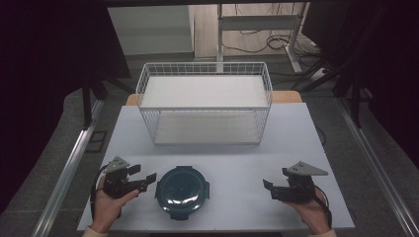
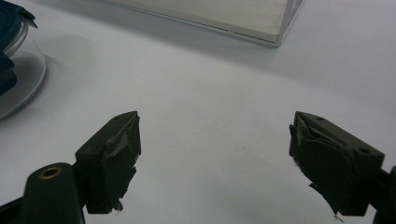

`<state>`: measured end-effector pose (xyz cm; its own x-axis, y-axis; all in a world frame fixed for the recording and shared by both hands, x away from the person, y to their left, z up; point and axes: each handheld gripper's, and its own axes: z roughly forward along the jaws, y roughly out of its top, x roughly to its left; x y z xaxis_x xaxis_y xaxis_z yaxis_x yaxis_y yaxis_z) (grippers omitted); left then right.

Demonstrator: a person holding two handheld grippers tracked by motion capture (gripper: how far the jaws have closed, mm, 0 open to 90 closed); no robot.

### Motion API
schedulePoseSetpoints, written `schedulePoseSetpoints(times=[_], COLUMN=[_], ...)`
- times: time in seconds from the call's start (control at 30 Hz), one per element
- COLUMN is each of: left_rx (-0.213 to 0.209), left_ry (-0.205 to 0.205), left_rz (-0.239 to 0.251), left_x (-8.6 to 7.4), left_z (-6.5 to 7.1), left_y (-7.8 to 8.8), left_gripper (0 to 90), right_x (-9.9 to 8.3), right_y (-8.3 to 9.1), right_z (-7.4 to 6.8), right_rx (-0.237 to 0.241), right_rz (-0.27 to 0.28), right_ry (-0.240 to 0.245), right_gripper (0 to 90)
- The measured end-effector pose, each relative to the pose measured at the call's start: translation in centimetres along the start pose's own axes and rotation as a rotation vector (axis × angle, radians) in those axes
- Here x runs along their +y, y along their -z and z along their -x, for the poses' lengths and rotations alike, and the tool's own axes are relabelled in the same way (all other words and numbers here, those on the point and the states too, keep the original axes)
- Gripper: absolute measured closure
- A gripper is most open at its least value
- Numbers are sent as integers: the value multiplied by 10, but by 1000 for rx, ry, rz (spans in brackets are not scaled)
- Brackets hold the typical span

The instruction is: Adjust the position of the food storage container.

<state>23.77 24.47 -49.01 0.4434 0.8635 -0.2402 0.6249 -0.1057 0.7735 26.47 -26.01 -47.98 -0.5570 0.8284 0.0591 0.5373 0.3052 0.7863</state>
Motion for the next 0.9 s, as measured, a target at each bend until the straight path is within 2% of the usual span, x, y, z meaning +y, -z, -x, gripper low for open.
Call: schedulePoseSetpoints(times=[0.17, 0.23, 0.3, 0.53, 0.6, 0.63, 0.67, 0.73, 0.77, 0.8, 0.87, 0.9], left_rx=[-8, -15, -17, -28, -41, -41, -39, -35, -32, -22, -17, -13], left_ry=[-4, 20, 23, -17, -22, -25, -29, -41, -49, -70, -77, -79], left_rz=[8, 5, 2, -16, -18, -18, -20, -33, -40, -53, -59, -62], left_x=[3, 5, 5, 8, 7, 6, 6, 3, 2, 0, -2, -4], left_z=[2, 2, 3, 11, 12, 12, 13, 14, 16, 17, 17, 18], left_y=[7, 10, 10, 21, 25, 26, 28, 30, 30, 32, 33, 34], left_gripper=[250, 253, 253, 284, 319, 387, 387, 477, 477, 533, 565, 620], right_x=[0, 0, 0, 0, 0, 0, 0, 0, 0, -1, -1, -1], right_y=[1, 0, 0, 0, 0, 0, 0, 0, 0, 0, 0, -1], right_z=[2, 1, 1, 1, 1, 1, 1, 1, 1, 3, 3, 4], right_rx=[2, 2, 2, 3, 2, 0, 0, -7, -7, -12, -15, -17], right_rz=[1, -3, -3, -4, -3, -5, -5, -11, -11, -13, -14, -18], right_ry=[-19, -22, -24, -17, -19, -17, -17, -15, -15, -20, -20, -24], right_gripper=[164, 164, 164, 166, 166, 167, 167, 167, 167, 167, 168, 168])
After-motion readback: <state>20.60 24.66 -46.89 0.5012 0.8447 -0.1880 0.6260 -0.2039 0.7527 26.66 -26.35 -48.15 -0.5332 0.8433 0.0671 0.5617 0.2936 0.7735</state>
